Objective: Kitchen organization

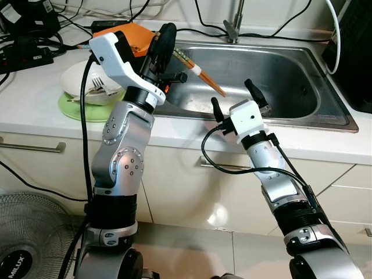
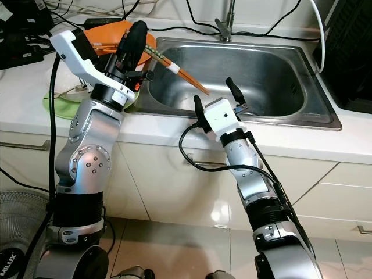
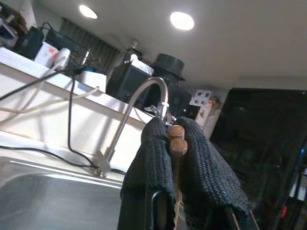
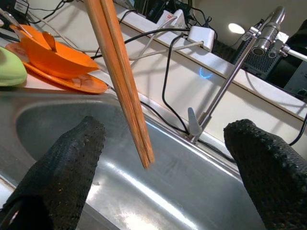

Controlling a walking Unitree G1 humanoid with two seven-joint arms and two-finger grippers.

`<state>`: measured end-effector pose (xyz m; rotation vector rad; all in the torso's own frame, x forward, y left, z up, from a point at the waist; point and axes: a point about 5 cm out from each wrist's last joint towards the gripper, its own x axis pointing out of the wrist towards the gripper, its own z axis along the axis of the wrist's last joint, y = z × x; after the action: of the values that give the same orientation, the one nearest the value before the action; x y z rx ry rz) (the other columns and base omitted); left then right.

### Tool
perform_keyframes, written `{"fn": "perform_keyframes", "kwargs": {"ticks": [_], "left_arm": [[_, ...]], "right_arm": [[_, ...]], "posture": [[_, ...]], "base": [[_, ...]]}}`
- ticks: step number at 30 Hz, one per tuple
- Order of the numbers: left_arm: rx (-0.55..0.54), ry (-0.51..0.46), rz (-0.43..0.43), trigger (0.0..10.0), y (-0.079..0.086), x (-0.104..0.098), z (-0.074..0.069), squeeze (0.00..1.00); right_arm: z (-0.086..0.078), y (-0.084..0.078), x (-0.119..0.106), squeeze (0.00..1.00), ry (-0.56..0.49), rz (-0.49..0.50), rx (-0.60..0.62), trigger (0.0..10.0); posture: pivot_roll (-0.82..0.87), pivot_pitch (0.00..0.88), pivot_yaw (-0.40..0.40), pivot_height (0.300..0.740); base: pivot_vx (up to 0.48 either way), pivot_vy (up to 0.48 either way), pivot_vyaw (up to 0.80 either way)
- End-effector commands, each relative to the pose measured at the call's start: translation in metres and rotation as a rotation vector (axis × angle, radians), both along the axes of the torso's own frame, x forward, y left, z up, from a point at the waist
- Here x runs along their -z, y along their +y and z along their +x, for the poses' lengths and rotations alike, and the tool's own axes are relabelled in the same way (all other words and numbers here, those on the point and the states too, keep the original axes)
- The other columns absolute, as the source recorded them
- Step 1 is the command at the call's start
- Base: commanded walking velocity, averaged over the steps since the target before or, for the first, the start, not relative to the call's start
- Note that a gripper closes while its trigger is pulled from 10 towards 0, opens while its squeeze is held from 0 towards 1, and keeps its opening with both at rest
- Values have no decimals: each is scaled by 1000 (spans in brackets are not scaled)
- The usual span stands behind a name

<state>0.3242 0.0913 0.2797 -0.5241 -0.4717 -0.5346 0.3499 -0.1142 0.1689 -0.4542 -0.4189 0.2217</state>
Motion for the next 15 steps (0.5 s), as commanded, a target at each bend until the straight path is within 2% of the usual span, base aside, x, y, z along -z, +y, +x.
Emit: {"fn": "perform_keyframes", "kwargs": {"ticks": [1,3,10,11,15], "left_arm": [[48,-11,13,10000,-6,0,-4,0],[80,-12,36,10000,-11,2,-6,0],[94,-9,76,10000,-15,5,-9,0],[96,-6,84,10000,-16,6,-9,0],[96,-6,84,10000,-16,6,-9,0]], "right_arm": [[1,4,-3,0,-7,0,-18,10000],[1,5,-3,0,-6,2,-20,10000],[1,5,-2,0,-4,3,-21,10000],[1,4,-2,0,-4,5,-20,6980],[1,4,-2,0,-4,5,-20,6980]], "posture": [[-30,51,8,740],[-30,51,8,740],[-30,55,8,740],[-29,54,7,740],[-29,54,7,740]], "base": [[0,0,0],[0,0,0],[0,0,0],[0,0,0],[0,0,0]]}}
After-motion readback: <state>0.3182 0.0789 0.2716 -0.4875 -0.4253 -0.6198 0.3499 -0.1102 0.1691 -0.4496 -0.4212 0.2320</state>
